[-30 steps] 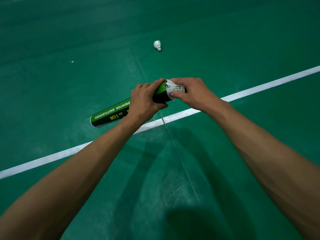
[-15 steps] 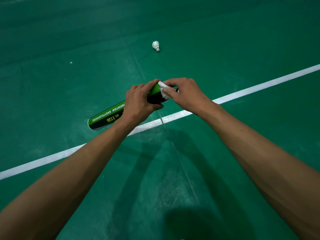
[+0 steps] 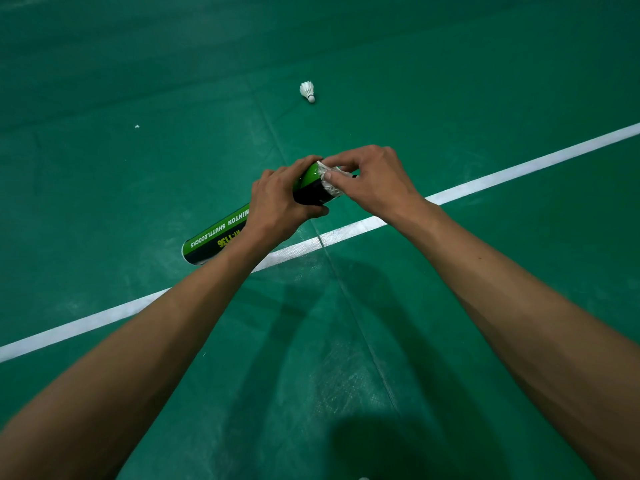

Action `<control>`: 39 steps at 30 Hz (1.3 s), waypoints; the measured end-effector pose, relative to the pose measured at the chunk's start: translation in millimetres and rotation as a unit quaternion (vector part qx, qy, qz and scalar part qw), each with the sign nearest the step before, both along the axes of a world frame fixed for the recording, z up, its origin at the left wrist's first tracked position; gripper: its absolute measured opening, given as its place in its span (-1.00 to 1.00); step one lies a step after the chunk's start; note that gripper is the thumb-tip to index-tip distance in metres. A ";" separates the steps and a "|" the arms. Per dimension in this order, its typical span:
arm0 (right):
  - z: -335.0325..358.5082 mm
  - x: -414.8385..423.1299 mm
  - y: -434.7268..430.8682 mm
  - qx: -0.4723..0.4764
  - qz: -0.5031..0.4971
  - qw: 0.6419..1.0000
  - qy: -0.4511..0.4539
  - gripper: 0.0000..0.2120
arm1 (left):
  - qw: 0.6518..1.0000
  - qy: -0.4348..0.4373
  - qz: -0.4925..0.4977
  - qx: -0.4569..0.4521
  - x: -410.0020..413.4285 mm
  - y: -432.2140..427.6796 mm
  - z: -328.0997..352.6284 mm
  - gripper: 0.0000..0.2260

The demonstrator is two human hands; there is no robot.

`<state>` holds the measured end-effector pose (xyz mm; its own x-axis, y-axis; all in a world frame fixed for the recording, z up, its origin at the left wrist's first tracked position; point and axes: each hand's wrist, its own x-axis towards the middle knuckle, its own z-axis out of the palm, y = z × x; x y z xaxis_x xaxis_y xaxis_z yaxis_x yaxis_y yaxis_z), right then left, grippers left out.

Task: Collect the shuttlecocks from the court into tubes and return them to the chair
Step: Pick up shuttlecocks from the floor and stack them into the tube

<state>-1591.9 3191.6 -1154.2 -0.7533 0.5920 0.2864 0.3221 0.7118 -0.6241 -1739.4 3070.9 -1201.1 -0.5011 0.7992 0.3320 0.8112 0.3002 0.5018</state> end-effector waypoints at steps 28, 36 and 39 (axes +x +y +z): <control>1.9 -0.6 12.7 -0.138 0.017 0.988 -0.068 -0.92 | 0.998 0.005 -0.048 -0.033 -3.6 -1.4 -2.5 -0.24; -0.6 -4.3 6.9 -0.141 -0.050 0.988 -0.034 -0.90 | 0.997 -0.012 -0.066 -0.023 2.4 9.0 -2.8 -0.24; -1.4 -1.7 16.5 -0.307 -0.040 0.947 0.081 -0.81 | 0.997 -0.060 -0.055 0.003 -3.6 11.1 1.9 -0.21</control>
